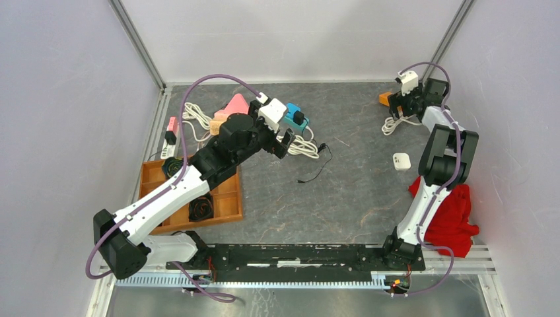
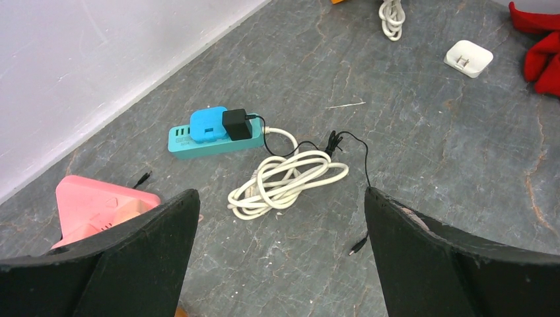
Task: Pull the plug off the socket
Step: Place the socket at the corner of the board, then remove the plug from the socket.
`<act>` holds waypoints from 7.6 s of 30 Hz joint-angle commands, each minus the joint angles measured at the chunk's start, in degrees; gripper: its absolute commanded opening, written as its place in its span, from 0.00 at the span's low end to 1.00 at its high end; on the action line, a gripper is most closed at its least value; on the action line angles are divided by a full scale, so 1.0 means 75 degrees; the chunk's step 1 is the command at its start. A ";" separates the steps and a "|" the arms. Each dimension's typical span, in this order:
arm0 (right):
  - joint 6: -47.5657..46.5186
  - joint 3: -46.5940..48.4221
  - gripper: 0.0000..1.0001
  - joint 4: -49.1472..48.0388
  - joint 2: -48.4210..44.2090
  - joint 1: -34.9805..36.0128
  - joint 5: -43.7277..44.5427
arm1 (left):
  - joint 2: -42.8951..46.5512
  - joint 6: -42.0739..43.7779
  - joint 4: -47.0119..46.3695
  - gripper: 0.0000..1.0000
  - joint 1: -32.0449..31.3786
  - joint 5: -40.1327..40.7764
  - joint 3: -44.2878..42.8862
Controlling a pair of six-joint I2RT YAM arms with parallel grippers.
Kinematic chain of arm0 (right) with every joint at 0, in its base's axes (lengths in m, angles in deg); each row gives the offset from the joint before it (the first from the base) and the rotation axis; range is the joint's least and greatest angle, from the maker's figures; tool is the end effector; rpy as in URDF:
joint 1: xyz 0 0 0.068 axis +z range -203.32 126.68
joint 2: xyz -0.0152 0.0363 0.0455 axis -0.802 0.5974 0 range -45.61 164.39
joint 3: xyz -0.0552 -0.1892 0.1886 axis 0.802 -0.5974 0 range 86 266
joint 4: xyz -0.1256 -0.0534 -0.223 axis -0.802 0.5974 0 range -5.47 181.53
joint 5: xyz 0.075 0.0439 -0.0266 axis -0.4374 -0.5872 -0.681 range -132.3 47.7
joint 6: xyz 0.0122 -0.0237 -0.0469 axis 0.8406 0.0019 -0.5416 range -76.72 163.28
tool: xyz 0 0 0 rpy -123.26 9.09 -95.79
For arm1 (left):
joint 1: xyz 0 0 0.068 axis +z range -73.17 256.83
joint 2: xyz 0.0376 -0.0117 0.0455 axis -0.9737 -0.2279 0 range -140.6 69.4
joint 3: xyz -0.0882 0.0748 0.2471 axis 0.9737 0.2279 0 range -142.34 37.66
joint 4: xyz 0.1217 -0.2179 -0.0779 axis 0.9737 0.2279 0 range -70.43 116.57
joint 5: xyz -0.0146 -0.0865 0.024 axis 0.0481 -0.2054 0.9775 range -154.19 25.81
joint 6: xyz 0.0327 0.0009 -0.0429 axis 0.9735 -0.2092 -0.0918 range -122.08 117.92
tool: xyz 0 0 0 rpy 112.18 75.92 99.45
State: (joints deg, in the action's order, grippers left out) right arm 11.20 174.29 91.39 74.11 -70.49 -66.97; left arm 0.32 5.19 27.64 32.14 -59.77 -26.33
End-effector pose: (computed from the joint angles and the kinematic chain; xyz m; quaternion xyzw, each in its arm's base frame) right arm 0.4578 -0.1259 0.2003 -0.2064 0.8596 -0.0028 0.4674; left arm 0.2022 -0.1961 0.3731 0.3214 0.7143 -0.1705 0.5978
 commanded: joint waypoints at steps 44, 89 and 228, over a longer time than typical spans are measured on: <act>0.1940 -0.6428 0.98 -0.1613 -0.7070 -0.0105 -0.5793 | -0.1917 -0.2097 -0.0852 1.00 0.0057 -0.0790 -0.0922; 0.0875 -0.6162 0.98 -0.0600 -0.7186 0.0062 -0.5678 | -0.8248 -0.7912 0.2965 0.80 0.1238 0.2661 -0.7411; 0.0490 -0.0217 0.00 0.1639 -0.4556 0.4550 -0.0671 | 0.0152 -0.1449 -0.1393 1.00 0.1388 0.0712 0.0165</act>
State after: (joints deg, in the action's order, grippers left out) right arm 15.95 172.11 106.05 46.79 -34.42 -69.83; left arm -0.07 -6.97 19.77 42.37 -53.86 -25.50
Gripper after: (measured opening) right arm 0.338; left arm 0.994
